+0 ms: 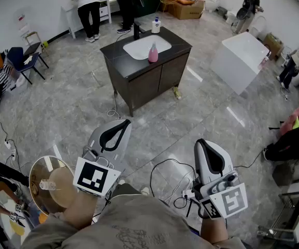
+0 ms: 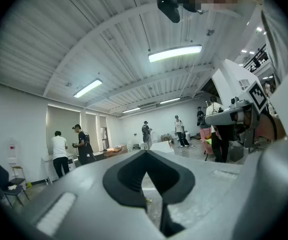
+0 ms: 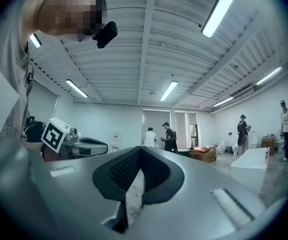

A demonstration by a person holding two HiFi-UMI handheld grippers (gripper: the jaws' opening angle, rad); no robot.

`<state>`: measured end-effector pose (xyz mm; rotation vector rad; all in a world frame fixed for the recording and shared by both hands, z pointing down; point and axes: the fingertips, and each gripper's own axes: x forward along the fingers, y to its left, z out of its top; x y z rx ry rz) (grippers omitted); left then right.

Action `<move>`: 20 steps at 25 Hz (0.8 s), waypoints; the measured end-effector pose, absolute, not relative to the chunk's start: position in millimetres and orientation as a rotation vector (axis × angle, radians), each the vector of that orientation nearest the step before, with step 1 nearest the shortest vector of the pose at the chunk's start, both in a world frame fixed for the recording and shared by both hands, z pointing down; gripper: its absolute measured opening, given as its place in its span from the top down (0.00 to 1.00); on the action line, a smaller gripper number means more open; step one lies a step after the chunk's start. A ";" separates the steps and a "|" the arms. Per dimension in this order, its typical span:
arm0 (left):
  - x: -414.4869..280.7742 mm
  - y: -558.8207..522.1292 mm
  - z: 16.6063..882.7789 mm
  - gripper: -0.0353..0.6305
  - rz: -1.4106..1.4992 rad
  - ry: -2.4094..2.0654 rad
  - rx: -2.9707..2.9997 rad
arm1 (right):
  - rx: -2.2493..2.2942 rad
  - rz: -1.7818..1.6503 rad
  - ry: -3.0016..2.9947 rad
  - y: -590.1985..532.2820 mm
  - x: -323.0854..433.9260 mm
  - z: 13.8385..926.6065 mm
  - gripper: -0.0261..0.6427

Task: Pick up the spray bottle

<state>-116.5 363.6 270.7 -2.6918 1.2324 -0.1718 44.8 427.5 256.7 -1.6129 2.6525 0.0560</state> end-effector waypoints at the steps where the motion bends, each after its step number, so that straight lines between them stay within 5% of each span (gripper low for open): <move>1: -115.1 364.7 271.7 0.95 -0.170 1.229 -2.697 | -1.615 0.049 2.651 428.7 45.8 257.1 0.92; 20: -101.7 367.4 275.2 0.95 -0.157 1.261 -2.747 | -1.641 0.051 2.673 431.2 60.4 263.4 0.92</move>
